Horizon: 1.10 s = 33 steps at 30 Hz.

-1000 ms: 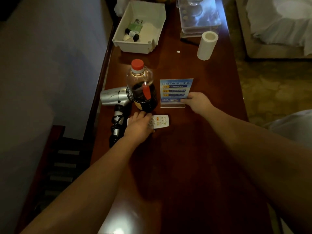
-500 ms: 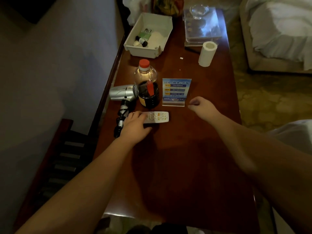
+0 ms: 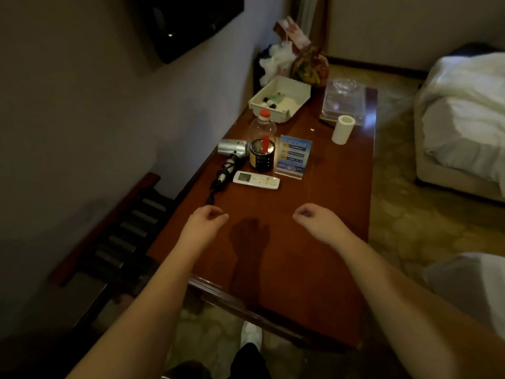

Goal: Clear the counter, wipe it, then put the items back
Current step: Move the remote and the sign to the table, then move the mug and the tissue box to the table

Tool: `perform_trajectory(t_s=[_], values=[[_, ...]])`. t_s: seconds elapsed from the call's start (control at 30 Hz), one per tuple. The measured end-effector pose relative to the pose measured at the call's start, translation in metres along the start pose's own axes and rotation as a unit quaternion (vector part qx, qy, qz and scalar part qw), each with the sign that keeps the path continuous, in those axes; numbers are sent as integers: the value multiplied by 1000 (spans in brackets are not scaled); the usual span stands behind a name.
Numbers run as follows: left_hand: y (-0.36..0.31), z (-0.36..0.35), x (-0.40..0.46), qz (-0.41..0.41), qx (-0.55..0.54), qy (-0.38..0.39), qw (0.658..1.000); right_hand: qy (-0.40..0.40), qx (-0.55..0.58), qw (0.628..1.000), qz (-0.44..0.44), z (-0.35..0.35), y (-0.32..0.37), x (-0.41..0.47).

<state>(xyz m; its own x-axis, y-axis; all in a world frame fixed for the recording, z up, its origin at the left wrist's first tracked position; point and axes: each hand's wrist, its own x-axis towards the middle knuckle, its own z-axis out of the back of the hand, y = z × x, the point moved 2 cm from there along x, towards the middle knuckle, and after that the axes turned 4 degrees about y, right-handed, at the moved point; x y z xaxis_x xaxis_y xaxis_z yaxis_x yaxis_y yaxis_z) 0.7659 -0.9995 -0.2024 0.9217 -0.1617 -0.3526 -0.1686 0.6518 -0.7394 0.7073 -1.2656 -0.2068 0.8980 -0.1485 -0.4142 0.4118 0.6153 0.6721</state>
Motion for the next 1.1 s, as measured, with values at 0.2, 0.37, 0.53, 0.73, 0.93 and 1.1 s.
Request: perform_trajectory(t_s=[0.2, 0.37, 0.53, 0.73, 0.93, 1.1], values=[[39, 16, -119, 19, 28, -50, 998, 54, -135, 983, 108, -33, 25, -82], [81, 46, -205, 55, 139, -76, 986, 107, -278, 935, 190, -70, 58, -134], [125, 79, -294, 119, 196, -119, 966, 167, -321, 894, 262, -122, 96, -176], [182, 108, -408, 213, 167, -202, 941, 242, -344, 835, 356, -203, 142, -222], [237, 120, -516, 288, 97, -301, 904, 280, -364, 775, 434, -291, 187, -281], [280, 134, -600, 306, 62, -365, 877, 308, -362, 733, 487, -366, 228, -336]])
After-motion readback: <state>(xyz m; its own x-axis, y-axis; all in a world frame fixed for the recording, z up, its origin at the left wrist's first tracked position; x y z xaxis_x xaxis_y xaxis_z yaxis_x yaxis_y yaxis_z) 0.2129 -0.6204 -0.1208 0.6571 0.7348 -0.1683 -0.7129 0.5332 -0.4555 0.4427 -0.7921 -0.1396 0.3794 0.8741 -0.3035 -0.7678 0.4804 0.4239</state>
